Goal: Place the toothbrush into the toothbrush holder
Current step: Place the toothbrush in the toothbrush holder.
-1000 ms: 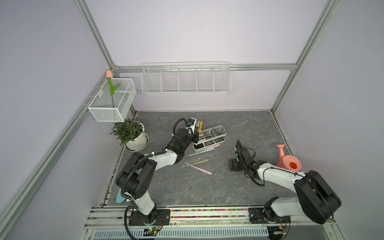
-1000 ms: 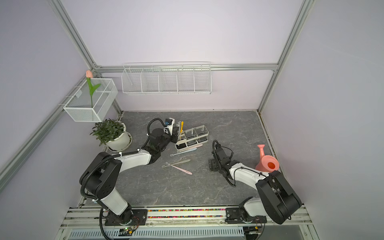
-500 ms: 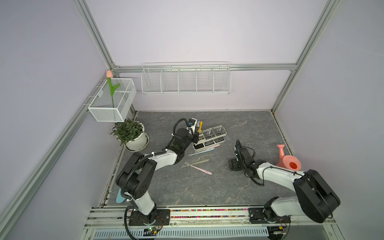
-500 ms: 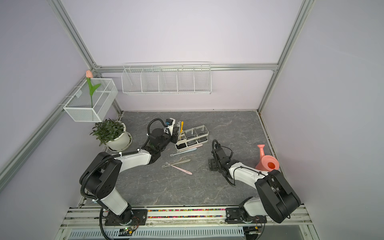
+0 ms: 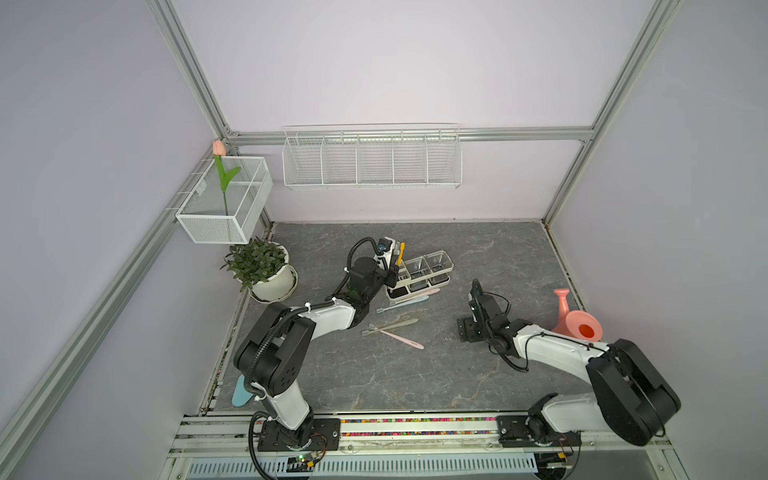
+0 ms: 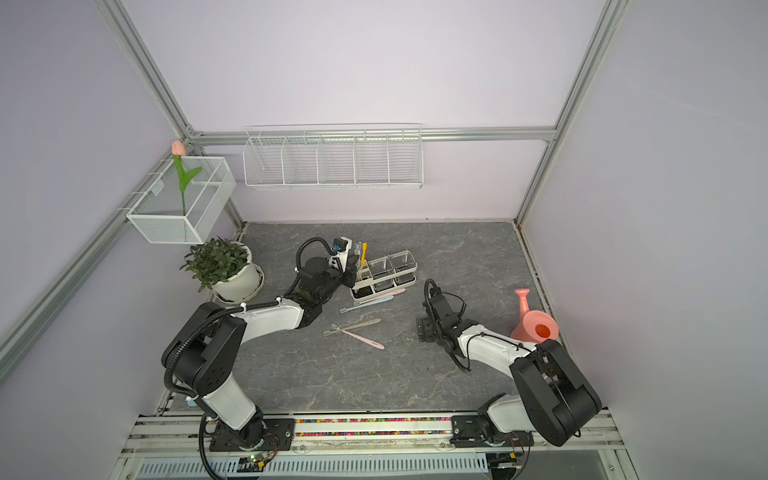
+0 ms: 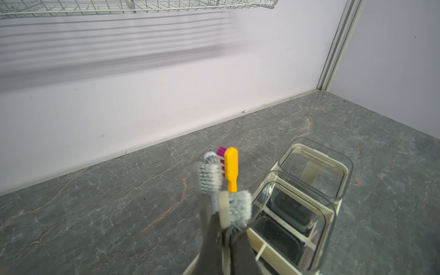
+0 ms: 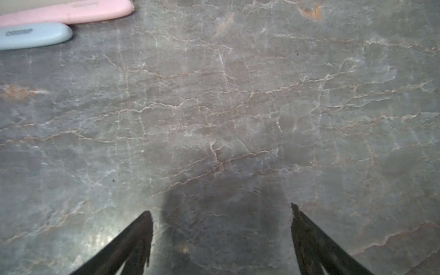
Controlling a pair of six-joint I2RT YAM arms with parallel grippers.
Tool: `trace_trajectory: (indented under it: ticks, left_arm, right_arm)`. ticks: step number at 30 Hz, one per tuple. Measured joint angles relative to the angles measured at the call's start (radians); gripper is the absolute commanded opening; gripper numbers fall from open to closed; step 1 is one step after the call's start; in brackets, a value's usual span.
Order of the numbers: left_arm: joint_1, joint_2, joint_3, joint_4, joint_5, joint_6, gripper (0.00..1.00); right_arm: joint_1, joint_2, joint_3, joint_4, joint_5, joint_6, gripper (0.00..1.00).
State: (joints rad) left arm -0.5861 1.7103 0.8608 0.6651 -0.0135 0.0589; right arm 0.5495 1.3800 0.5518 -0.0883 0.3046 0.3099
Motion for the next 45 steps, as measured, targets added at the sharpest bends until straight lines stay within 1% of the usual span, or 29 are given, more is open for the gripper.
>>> trace_trajectory:
  ticks: [11,30,34,38,45]
  left_arm:
    - [-0.016,0.01,0.0,0.016,-0.013,0.048,0.0]
    - [-0.016,0.032,0.0,0.053,-0.017,0.052,0.0]
    - [-0.016,0.032,0.0,0.053,-0.024,0.052,0.08]
    - [-0.018,0.032,0.0,0.053,-0.033,0.053,0.14]
    - [-0.019,0.032,0.0,0.02,-0.045,0.059,0.26]
  right_arm:
    - [0.0,0.0,0.0,0.0,-0.001,0.0,0.92]
    - [0.0,0.0,0.0,0.0,-0.007,0.0,0.92]
    - [0.0,0.0,0.0,0.0,-0.007,0.0,0.92]
    - [0.0,0.0,0.0,0.0,-0.007,0.0,0.92]
    - [0.0,0.0,0.0,0.0,-0.008,0.0,0.92]
